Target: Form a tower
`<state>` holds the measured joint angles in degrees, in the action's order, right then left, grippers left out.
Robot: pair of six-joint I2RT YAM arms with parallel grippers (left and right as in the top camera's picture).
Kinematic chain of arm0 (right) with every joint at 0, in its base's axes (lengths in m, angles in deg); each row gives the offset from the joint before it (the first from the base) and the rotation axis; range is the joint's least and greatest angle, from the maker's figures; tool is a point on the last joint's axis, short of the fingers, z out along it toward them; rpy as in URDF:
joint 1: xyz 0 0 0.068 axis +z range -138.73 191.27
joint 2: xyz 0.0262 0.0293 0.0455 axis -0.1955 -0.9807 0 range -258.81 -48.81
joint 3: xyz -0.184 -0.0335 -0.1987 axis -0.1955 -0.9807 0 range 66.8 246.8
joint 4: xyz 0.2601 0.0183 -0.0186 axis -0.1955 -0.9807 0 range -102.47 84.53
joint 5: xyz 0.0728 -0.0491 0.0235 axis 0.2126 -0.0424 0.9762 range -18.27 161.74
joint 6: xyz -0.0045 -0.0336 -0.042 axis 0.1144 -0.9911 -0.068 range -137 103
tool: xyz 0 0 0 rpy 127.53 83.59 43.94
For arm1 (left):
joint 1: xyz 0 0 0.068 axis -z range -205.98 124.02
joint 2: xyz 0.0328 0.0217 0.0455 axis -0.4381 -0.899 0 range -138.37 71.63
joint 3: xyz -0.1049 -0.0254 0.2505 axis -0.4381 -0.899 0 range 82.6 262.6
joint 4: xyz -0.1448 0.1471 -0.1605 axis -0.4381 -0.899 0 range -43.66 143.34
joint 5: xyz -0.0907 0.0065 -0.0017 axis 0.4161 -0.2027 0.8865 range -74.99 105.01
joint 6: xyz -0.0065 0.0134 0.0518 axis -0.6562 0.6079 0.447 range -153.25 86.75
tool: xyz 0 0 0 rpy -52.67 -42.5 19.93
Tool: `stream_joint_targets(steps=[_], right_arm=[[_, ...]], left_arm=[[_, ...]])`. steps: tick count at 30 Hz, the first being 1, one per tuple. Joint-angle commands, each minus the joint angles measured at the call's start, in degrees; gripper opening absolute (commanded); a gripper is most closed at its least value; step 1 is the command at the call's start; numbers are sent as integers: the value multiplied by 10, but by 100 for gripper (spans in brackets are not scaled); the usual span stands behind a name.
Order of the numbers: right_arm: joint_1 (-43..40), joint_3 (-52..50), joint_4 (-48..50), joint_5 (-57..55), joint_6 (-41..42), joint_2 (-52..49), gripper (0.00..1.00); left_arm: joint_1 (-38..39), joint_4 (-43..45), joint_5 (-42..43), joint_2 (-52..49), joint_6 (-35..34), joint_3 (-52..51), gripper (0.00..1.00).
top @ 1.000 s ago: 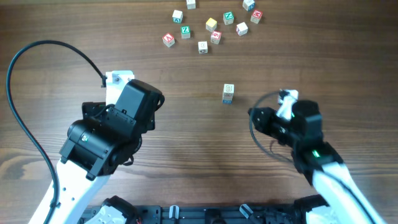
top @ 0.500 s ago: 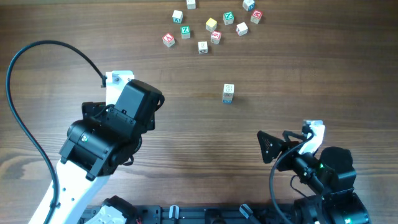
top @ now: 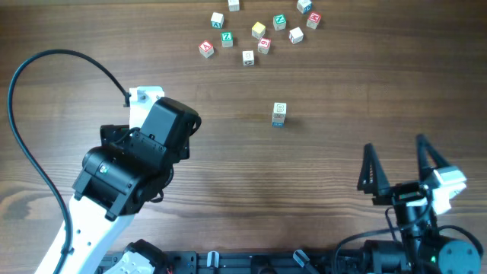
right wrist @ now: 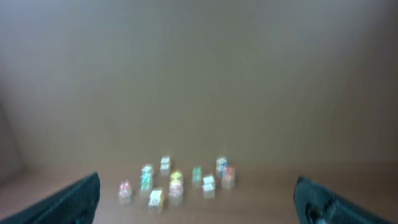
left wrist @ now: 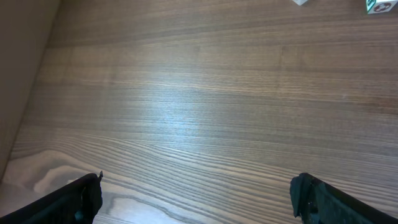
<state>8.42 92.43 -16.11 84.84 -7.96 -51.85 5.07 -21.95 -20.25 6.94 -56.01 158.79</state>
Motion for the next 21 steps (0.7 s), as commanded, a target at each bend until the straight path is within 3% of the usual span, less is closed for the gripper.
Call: stream_joint_targets(steps=[1, 6, 9, 13, 18, 21], right_arm=[[-5, -69, 90, 26, -15, 11, 100], [-15, -151, 212, 24, -16, 28, 100], [-17, -203, 235, 17, -16, 28, 100], [-17, -252, 235, 17, -14, 29, 100], [-17, -253, 112, 8, -14, 29, 100], [-17, -253, 118, 9, -15, 28, 100]], left_arm=[[0, 0, -2, 4, 5, 0, 100], [0, 0, -2, 4, 5, 0, 100], [0, 0, -2, 4, 5, 0, 100], [0, 0, -2, 4, 5, 0, 100], [0, 0, -2, 4, 5, 0, 100], [0, 0, -2, 4, 5, 0, 100]])
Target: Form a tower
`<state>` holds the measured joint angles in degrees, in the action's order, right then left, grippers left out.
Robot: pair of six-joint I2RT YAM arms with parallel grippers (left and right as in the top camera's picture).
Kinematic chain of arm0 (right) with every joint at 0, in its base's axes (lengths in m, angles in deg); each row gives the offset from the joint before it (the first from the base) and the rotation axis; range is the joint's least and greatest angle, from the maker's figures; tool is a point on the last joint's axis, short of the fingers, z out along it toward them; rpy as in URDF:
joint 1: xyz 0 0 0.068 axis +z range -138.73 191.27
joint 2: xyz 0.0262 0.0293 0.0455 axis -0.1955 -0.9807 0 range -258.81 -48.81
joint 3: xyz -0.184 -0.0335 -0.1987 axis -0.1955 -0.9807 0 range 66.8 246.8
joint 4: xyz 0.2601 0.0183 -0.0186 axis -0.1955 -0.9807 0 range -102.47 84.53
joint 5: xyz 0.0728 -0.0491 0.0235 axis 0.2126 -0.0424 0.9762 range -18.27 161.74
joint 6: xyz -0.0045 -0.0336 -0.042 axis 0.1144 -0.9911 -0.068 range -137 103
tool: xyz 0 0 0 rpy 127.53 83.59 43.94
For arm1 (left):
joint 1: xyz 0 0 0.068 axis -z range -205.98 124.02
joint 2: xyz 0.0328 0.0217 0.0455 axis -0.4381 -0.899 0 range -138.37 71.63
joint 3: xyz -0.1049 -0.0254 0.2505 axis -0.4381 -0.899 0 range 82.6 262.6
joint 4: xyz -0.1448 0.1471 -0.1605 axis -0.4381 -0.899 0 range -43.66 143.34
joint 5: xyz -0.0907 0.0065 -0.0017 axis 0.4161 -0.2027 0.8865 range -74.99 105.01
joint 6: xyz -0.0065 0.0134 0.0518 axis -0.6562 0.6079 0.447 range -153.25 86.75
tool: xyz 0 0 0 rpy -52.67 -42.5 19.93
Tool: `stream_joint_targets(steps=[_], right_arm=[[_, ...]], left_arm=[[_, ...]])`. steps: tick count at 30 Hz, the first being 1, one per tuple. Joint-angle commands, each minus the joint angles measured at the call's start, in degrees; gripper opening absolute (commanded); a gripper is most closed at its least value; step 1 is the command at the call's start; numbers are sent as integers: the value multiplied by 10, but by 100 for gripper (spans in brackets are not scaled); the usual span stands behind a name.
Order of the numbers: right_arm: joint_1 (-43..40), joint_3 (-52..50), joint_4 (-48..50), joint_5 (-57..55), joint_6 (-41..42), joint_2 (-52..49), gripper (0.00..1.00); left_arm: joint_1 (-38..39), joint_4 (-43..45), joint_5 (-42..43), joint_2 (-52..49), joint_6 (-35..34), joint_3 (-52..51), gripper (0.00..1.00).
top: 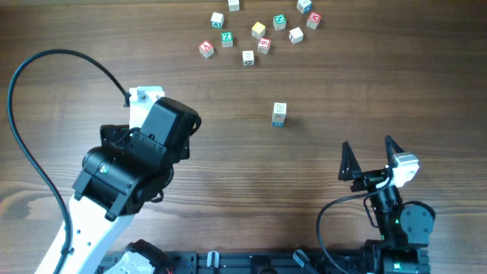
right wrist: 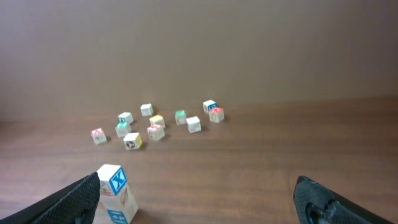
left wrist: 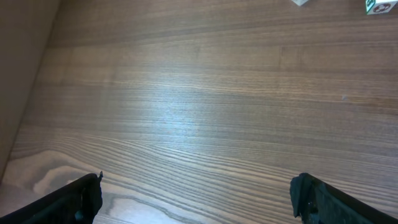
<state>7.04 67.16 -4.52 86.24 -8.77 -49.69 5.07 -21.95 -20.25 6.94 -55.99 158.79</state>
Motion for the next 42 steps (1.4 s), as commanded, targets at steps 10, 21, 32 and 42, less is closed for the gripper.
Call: stream_joint_targets(steps=[10, 21, 32, 42], right_arm=[[-3, -1, 2, -5, -7, 7, 100], [-3, -1, 2, -5, -7, 7, 100], [-3, -1, 2, -5, -7, 7, 100], [-3, -1, 2, -5, -7, 7, 100]], left_arm=[[0, 0, -2, 4, 4, 0, 100], [5, 0, -1, 4, 5, 0, 100], [-203, 121, 134, 297, -7, -107, 100], [-338, 589, 296, 641, -1, -615, 100]])
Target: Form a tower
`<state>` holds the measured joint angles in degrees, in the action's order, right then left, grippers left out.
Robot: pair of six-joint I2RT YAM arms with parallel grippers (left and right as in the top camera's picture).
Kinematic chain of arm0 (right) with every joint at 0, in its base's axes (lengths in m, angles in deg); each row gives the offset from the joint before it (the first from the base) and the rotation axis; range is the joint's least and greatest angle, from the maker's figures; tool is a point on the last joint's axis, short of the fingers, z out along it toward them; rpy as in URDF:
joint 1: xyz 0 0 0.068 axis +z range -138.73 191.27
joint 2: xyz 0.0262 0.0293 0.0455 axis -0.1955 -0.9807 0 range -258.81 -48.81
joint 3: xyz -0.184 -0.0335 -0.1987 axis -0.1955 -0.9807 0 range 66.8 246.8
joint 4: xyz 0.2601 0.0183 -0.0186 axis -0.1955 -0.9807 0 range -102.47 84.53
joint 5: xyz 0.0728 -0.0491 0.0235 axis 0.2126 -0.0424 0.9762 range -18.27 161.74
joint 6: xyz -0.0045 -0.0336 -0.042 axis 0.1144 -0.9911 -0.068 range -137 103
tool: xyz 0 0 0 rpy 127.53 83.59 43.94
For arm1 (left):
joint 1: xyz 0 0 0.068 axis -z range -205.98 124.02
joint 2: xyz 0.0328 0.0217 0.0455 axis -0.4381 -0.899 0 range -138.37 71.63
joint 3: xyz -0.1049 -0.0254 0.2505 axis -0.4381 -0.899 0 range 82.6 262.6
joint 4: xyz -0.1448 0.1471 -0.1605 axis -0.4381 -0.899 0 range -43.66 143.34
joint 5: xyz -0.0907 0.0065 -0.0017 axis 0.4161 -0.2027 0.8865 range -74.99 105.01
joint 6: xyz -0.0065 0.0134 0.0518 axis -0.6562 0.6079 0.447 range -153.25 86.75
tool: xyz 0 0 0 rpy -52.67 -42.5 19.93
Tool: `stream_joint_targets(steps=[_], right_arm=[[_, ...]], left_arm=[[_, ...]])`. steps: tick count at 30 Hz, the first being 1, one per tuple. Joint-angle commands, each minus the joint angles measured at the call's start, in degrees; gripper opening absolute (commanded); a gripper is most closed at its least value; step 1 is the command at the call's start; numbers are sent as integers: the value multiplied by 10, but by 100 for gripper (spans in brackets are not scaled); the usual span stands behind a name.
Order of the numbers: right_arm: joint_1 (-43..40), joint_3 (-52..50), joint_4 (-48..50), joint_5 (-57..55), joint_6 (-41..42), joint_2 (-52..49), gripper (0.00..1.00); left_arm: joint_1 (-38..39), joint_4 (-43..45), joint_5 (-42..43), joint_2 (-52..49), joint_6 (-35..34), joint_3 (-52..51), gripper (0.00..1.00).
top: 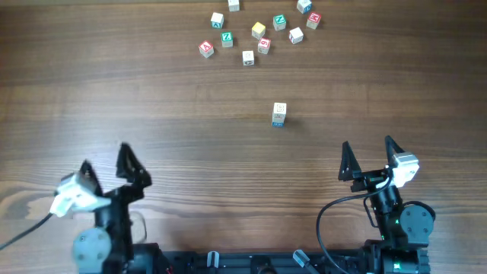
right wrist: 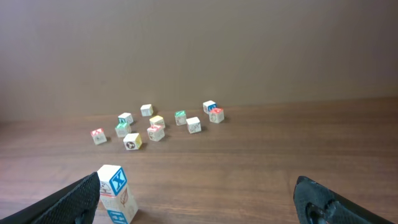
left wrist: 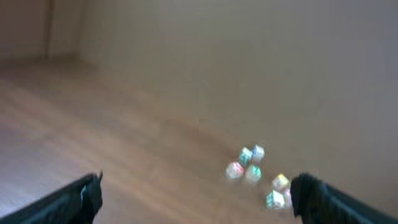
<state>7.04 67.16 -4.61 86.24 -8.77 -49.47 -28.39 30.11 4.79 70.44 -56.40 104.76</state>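
A short stack of letter blocks (top: 279, 115) stands upright at the table's middle; the right wrist view shows it (right wrist: 115, 193) with a blue X on its top block, just inside the left finger. Several loose letter blocks (top: 259, 30) lie scattered at the far edge, also seen as loose blocks (right wrist: 155, 127) and as blurred blocks (left wrist: 258, 171). My left gripper (top: 105, 156) sits at the near left, open and holding nothing (left wrist: 196, 186). At the near right, my right gripper (top: 367, 143) is open and holds nothing (right wrist: 196, 183). Both point toward the far side.
The wooden table (top: 152, 91) carries only the blocks. Both arm bases sit at the near edge, with a black rail (top: 251, 262) between them. A plain wall rises behind the table's far edge in the wrist views.
My left arm, which reached out over the left middle of the table with its camera facing down at bare wood, now sits folded at the near edge. The right arm and the blocks have not moved.
First my left arm stood out over the left of the table and my right gripper was at the far right near edge, its view blurred. Then the right gripper sat further left, facing the stack. Now the left arm is folded back too.
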Motion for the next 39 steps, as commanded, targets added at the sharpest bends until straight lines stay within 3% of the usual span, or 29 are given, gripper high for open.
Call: stream_joint_targets(steps=[1, 6, 12, 39], right_arm=[[-3, -1, 3, -5, -7, 5, 100], [-3, -1, 3, -5, -7, 5, 100], [-3, -1, 3, -5, -7, 5, 100], [-3, -1, 3, -5, -7, 5, 99]], left_arm=[[-3, 121, 44, 7, 5, -120, 100], [-2, 189, 51, 10, 23, -216, 100], [7, 188, 59, 10, 80, -216, 100], [7, 189, 61, 9, 78, -216, 100]])
